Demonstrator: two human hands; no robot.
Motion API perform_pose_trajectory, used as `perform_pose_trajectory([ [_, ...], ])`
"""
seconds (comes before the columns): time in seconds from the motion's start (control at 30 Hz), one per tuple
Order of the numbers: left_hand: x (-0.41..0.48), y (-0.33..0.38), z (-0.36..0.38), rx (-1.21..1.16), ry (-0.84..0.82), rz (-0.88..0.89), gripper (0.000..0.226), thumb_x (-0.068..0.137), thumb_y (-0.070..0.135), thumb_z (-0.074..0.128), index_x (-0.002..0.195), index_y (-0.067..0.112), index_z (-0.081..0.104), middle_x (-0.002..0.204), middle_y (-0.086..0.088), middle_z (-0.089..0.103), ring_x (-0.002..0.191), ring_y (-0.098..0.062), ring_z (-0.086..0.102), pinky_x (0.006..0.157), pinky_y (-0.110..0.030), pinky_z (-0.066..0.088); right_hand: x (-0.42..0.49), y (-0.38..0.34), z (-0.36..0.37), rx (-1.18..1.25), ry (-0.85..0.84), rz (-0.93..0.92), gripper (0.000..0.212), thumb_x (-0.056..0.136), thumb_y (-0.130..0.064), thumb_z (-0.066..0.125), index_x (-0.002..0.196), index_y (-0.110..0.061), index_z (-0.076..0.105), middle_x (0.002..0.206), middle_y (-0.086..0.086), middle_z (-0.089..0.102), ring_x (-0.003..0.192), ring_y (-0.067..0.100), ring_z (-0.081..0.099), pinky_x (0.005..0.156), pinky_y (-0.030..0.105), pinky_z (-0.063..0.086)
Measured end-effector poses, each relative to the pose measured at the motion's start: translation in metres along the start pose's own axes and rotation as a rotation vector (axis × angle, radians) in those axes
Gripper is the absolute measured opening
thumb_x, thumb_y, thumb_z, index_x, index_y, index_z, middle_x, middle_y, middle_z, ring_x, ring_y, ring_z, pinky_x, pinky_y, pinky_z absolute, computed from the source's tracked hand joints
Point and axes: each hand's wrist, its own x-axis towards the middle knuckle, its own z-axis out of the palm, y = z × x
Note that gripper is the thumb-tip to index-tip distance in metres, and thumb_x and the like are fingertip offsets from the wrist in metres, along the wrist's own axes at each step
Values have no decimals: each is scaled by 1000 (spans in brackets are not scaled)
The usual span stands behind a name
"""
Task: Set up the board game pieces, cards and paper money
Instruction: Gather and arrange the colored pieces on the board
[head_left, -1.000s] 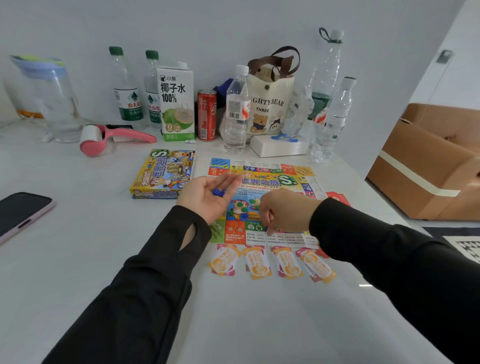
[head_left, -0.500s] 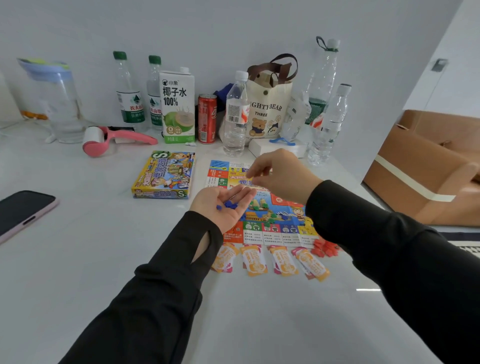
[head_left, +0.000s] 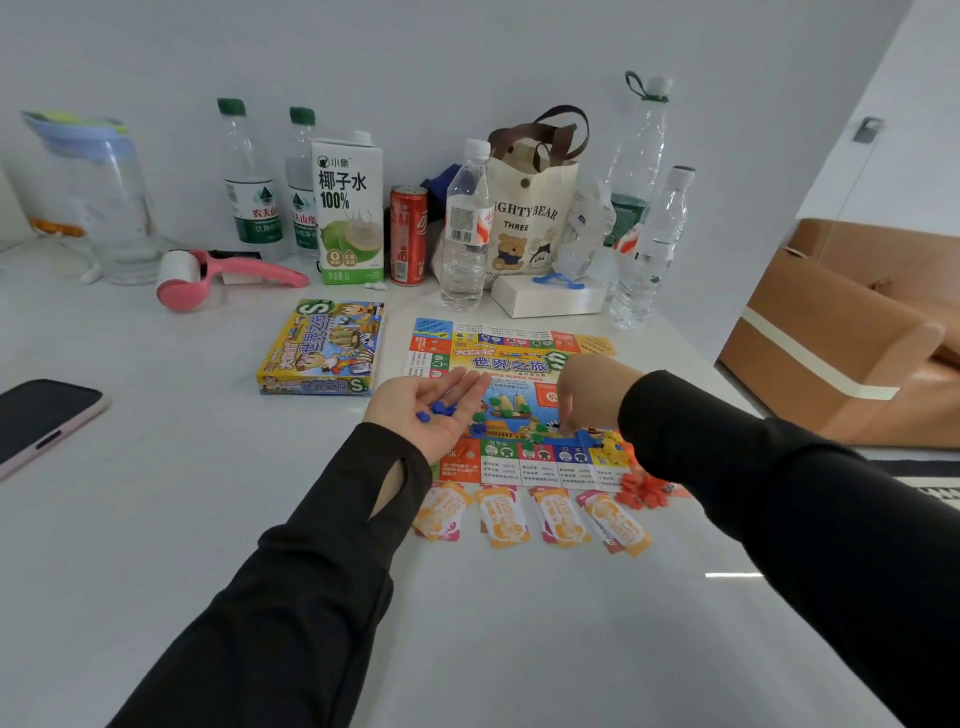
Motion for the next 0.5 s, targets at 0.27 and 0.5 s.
perform_pose_trajectory([
  [0.27, -3, 1, 3, 76, 42, 18, 28, 97, 3, 29, 94, -10, 54, 96, -26, 58, 111, -37, 54, 90, -43, 47, -6, -18, -26, 335, 165, -110, 14, 80, -17, 70, 88, -6, 70, 84, 1, 68, 76, 9, 59, 71, 16, 46],
  [0.5, -7, 5, 2, 28, 22, 11, 29, 97, 2, 31, 90, -10, 56, 91, -29, 60, 98, -39, 57, 90, -45, 47, -11, -63, -41, 533, 345, -328, 7, 80, -16, 69, 84, -14, 74, 72, -10, 64, 63, -2, 55, 60, 6, 44],
])
